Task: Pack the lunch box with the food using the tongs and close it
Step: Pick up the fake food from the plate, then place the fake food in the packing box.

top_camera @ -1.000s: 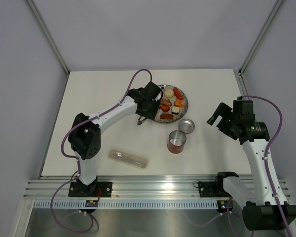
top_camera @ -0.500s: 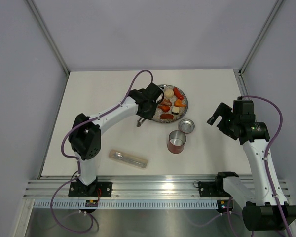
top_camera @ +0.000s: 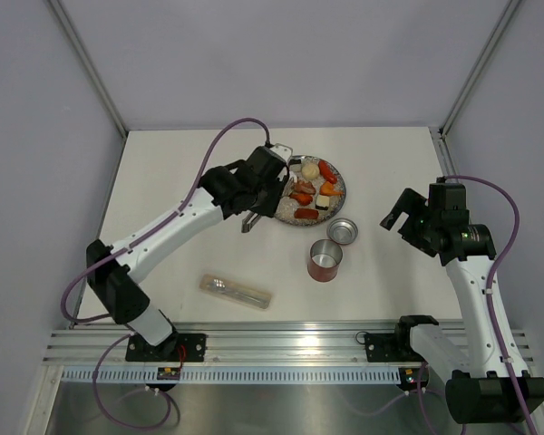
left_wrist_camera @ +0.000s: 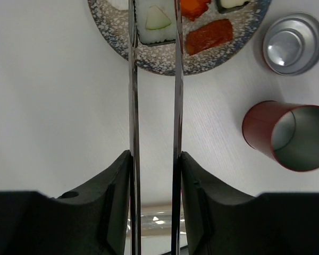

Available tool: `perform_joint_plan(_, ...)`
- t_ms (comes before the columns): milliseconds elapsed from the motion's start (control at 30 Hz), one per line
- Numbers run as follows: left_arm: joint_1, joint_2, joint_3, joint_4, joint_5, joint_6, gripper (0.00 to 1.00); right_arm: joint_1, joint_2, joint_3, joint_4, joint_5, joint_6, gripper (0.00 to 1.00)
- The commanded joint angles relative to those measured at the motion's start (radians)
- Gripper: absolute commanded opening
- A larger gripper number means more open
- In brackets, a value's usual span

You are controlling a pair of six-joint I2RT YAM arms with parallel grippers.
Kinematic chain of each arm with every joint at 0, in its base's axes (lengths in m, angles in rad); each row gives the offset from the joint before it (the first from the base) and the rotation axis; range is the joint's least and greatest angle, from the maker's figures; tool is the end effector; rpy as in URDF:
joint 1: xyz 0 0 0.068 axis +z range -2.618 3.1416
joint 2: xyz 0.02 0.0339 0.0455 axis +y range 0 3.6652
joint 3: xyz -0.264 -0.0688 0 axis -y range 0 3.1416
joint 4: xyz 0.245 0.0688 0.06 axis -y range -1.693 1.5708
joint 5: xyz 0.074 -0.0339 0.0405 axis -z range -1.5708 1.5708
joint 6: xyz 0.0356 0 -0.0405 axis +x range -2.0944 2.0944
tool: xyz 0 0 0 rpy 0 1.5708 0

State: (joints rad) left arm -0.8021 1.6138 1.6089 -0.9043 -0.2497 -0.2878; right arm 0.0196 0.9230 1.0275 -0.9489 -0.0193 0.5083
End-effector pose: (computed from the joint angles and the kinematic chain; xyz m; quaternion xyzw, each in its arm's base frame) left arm 0.2450 -0.2407 0.3505 0.1995 0.9179 -0.0663 0.3366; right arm 0.1708 0.0040 0.3273 0.2228 0.9078 0.1014 0.3406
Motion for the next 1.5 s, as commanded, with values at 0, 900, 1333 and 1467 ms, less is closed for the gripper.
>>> perform_joint_plan(0,-0.052,-0.074,-0.024,-0.002,0.056,0.010,0.25,0.003,-0.009,0.032,0.009,-0.004,-0.008,0.99)
perform_joint_plan(900,-0.293,-0.172,-0.158,0.061,0.297,0.016,0.27,0.002,-0.010,-0.003,0.022,-0.007,-0.013,0.99)
perform_joint_plan(1333,-0.295,-0.127,-0.127,0.061,0.294,0.019,0.58,0.003,-0.009,-0.007,0.022,-0.007,-0.014,0.99)
perform_joint_plan(1467,-0.295,-0.130,-0.116,0.061,0.296,0.018,0.59,0.003,-0.009,-0.006,0.022,-0.007,-0.016,0.99)
